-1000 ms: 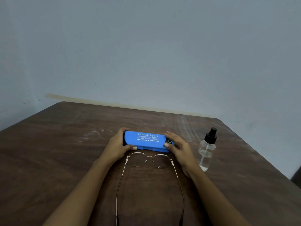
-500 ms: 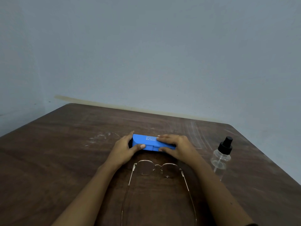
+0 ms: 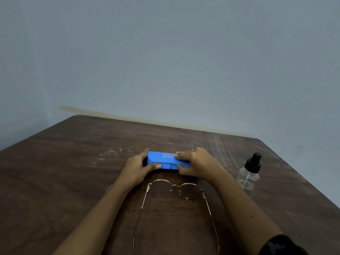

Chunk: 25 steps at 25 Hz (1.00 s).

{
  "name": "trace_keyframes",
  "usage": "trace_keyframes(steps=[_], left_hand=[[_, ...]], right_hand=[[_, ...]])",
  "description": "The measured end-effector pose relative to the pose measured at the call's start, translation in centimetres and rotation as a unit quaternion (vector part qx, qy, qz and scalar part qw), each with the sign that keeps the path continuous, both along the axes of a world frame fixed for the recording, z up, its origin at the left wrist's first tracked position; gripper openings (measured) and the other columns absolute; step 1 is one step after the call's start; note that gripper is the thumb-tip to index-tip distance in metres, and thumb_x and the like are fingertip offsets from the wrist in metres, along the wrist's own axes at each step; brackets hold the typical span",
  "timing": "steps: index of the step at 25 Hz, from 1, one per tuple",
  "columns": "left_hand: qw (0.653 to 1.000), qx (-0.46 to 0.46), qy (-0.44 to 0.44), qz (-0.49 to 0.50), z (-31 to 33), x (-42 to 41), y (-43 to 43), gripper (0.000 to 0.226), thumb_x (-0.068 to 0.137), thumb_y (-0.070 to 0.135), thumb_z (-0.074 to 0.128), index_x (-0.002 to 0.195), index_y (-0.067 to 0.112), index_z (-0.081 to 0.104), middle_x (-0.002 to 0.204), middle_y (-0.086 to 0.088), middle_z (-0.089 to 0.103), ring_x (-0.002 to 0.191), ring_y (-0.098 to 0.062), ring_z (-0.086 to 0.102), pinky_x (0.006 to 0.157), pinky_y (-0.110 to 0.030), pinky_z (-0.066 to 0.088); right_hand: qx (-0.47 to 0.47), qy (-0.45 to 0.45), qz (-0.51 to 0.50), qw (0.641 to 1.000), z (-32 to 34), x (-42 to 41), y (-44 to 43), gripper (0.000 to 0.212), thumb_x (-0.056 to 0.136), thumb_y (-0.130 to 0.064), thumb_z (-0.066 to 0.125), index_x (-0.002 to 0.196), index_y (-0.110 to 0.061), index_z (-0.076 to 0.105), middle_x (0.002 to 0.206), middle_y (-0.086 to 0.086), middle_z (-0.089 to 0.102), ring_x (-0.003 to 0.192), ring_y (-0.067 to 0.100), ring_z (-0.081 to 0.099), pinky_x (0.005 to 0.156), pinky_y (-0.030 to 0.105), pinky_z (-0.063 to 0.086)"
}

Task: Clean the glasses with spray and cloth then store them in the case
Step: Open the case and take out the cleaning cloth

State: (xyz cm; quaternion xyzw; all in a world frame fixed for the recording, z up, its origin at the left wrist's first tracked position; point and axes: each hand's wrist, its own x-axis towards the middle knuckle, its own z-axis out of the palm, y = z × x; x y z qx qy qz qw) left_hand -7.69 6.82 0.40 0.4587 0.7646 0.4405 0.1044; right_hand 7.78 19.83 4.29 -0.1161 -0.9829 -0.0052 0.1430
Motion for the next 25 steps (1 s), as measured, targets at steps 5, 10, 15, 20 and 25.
trace_keyframes(steps=[5, 10, 15, 20, 25], left_hand=[[1.0, 0.008, -0.006, 0.002, 0.2, 0.2, 0.0, 0.067, 0.079, 0.028, 0.066, 0.136, 0.01, 0.037, 0.14, -0.01, 0.047, 0.126, -0.021, 0.045, 0.092, -0.02, 0.033], [1.0, 0.016, -0.013, -0.001, 0.3, 0.4, -0.1, 0.061, 0.08, 0.027, 0.066, 0.133, 0.01, 0.042, 0.134, -0.009, 0.053, 0.12, -0.018, 0.049, 0.087, -0.018, 0.033], [1.0, -0.001, -0.022, -0.003, 0.2, 0.3, -0.1, 0.066, 0.08, 0.025, 0.065, 0.137, 0.013, 0.034, 0.138, -0.009, 0.048, 0.127, -0.022, 0.043, 0.097, -0.027, 0.036], [1.0, -0.016, 0.0, -0.012, 0.0, -0.1, -0.1, 0.077, 0.073, 0.018, 0.072, 0.139, 0.018, 0.031, 0.136, -0.008, 0.051, 0.127, -0.024, 0.043, 0.1, -0.031, 0.036], [0.999, -0.008, -0.033, 0.005, -0.2, -0.4, 0.1, 0.078, 0.064, 0.016, 0.079, 0.132, 0.018, 0.041, 0.138, -0.01, 0.049, 0.125, -0.025, 0.046, 0.097, -0.032, 0.039]], right_hand=[[0.061, -0.064, -0.005, 0.996, 0.3, -0.4, -0.1, 0.031, 0.083, -0.021, 0.052, 0.106, -0.004, 0.064, 0.114, 0.014, 0.067, 0.085, 0.03, 0.066, 0.076, 0.041, 0.051], [0.09, -0.048, 0.017, 0.995, -0.1, -0.7, 0.2, 0.036, 0.078, -0.026, 0.042, 0.094, -0.001, 0.064, 0.096, 0.016, 0.071, 0.072, 0.034, 0.064, 0.061, 0.037, 0.049], [0.022, -0.029, 0.016, 0.999, 0.1, -0.1, 0.6, 0.034, 0.085, -0.026, 0.055, 0.112, -0.007, 0.063, 0.115, 0.014, 0.067, 0.088, 0.033, 0.066, 0.077, 0.044, 0.052], [0.023, 0.037, -0.094, 0.995, 0.3, 0.7, -0.2, 0.038, 0.092, -0.046, 0.04, 0.127, -0.034, 0.051, 0.121, -0.008, 0.065, 0.107, 0.018, 0.06, 0.079, 0.034, 0.051], [-0.099, 0.144, -0.23, 0.957, -0.5, 0.8, -0.5, 0.034, 0.089, -0.048, 0.046, 0.111, -0.028, 0.062, 0.113, -0.004, 0.066, 0.109, 0.02, 0.055, 0.086, 0.038, 0.047]])
